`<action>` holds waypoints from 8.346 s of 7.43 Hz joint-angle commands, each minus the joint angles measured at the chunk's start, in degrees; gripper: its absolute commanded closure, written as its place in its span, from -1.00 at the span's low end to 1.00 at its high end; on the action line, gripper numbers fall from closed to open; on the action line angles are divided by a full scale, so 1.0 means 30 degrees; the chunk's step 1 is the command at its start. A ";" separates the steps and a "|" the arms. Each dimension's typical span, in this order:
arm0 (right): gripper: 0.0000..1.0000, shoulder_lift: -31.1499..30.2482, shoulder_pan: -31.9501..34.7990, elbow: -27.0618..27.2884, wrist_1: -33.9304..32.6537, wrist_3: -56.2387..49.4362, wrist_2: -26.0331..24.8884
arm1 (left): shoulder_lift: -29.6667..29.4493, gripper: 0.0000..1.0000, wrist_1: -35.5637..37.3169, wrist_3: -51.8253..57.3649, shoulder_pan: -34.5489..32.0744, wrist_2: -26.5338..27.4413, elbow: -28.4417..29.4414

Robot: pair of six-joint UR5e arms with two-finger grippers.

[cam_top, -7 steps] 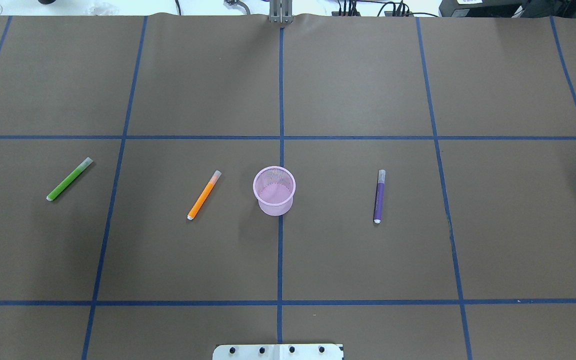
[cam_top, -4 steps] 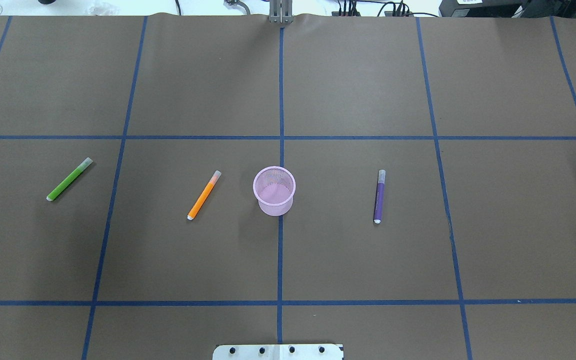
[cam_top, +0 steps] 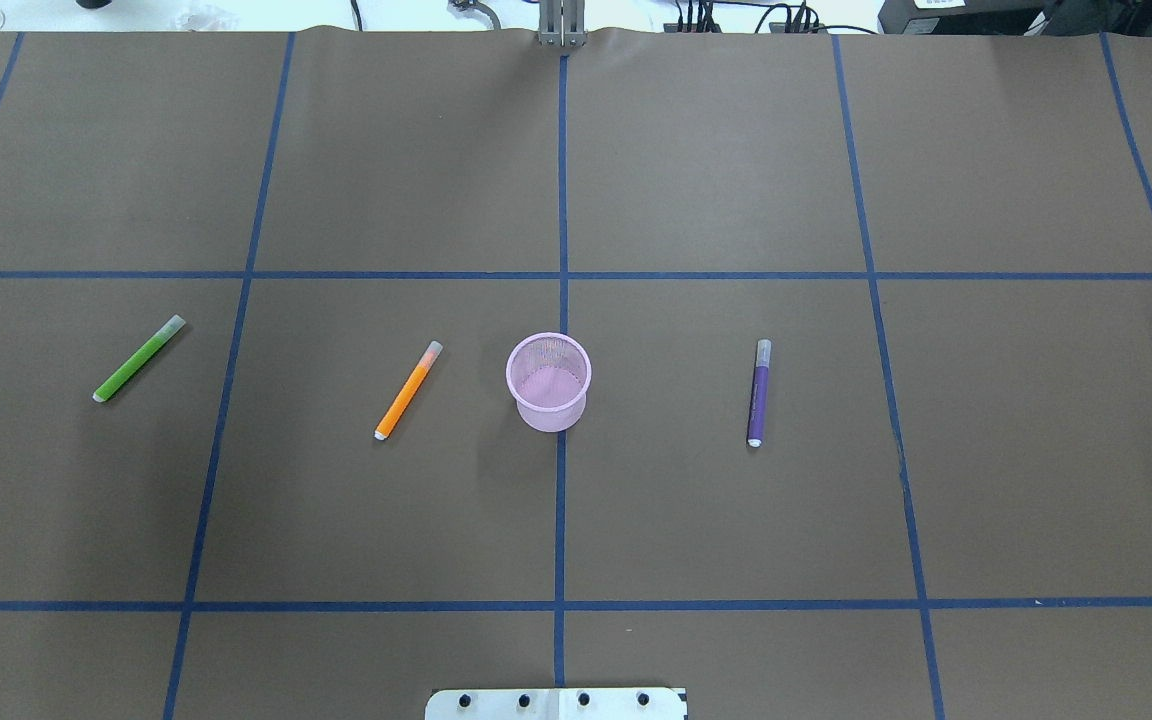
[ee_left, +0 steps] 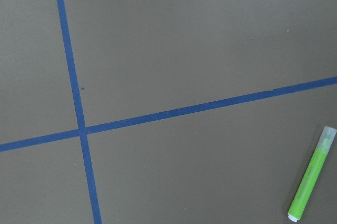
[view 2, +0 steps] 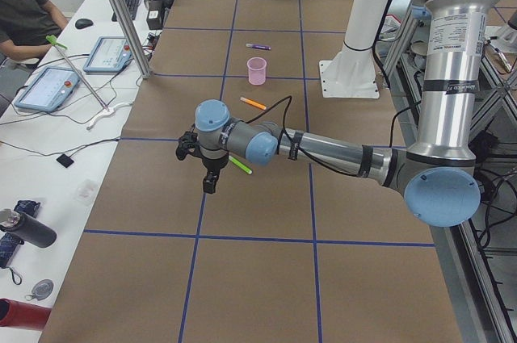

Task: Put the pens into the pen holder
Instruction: 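Lower the right gripper onto the yellow highlighter and close on it, then lift the yellow highlighter toward the cup while the left gripper grasps the green marker, then lower the yellow highlighter into the lavender cup and open the right gripper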

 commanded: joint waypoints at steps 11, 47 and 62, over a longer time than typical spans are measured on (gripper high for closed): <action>-0.10 0.0096 -0.1077 -0.0902 0.0970 -0.0119 -0.0379 | -0.0091 -0.99 -0.0070 0.0070 -0.0029 -0.0032 -0.0154; 1.00 0.9490 -1.9843 1.5633 0.1555 3.1662 -1.7261 | -0.3197 -0.99 -0.0188 0.1887 0.6299 0.2027 0.1075; -0.56 0.9890 -1.9810 1.4207 0.1380 3.2987 -1.5343 | -0.4222 -0.82 0.0134 0.1916 0.8143 0.1960 0.2805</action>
